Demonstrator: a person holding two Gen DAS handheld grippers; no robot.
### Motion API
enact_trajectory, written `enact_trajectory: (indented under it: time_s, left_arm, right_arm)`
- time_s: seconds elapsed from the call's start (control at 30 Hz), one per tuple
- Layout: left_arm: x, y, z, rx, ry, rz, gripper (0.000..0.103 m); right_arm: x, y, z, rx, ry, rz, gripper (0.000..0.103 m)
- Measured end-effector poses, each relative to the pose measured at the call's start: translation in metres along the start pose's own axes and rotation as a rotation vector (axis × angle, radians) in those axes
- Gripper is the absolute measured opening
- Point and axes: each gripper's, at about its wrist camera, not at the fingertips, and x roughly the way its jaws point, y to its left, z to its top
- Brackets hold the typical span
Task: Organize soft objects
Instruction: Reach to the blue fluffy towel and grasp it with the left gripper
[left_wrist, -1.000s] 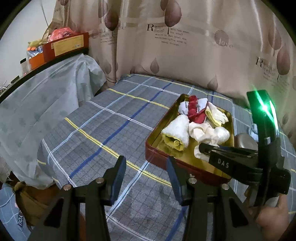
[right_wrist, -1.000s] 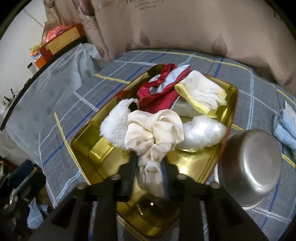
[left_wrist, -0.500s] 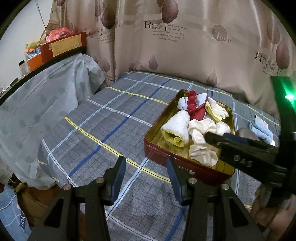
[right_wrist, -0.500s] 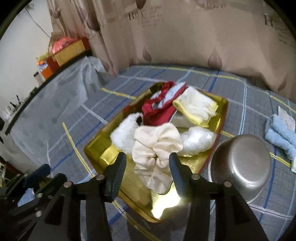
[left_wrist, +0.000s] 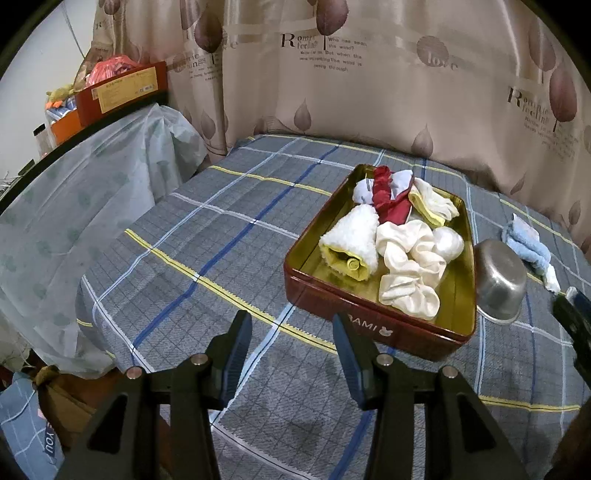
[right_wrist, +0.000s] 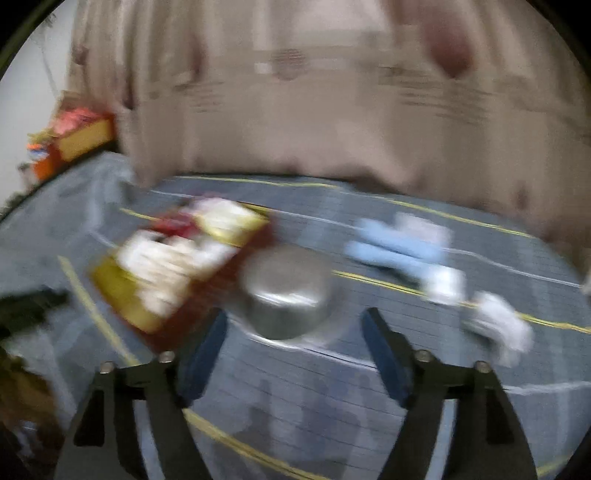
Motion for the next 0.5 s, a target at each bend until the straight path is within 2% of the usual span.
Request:
enact_trajectory:
  time_s: [0.2,0.33,0.4,0.5]
  left_arm:
    - [0.0,-0.01,-0.006,0.034,0.004,0.012,0.046]
    - [-0.002,-0.022,-0.009,0.077,-0.001,0.011,0.046]
    - [-0.004,-0.029,-0.009,0.108,-0.001,0.0,0.046]
    - [-0.011,-0.043,-0.005,0.154,0.004,-0.051,0.046]
  right_arm:
    - [0.001,-0.115,-0.036,0.157,0.08,-0.239,0.08]
    - [0.01,-0.17,-0.053,0.221,0.137,-0.356,0.08]
    - [0.013,-0.191,-0.059,0.249,0.155,-0.388,0.08]
    - [0.011,-0.211,-0.065,0.346,0.153,-0.376,0.082]
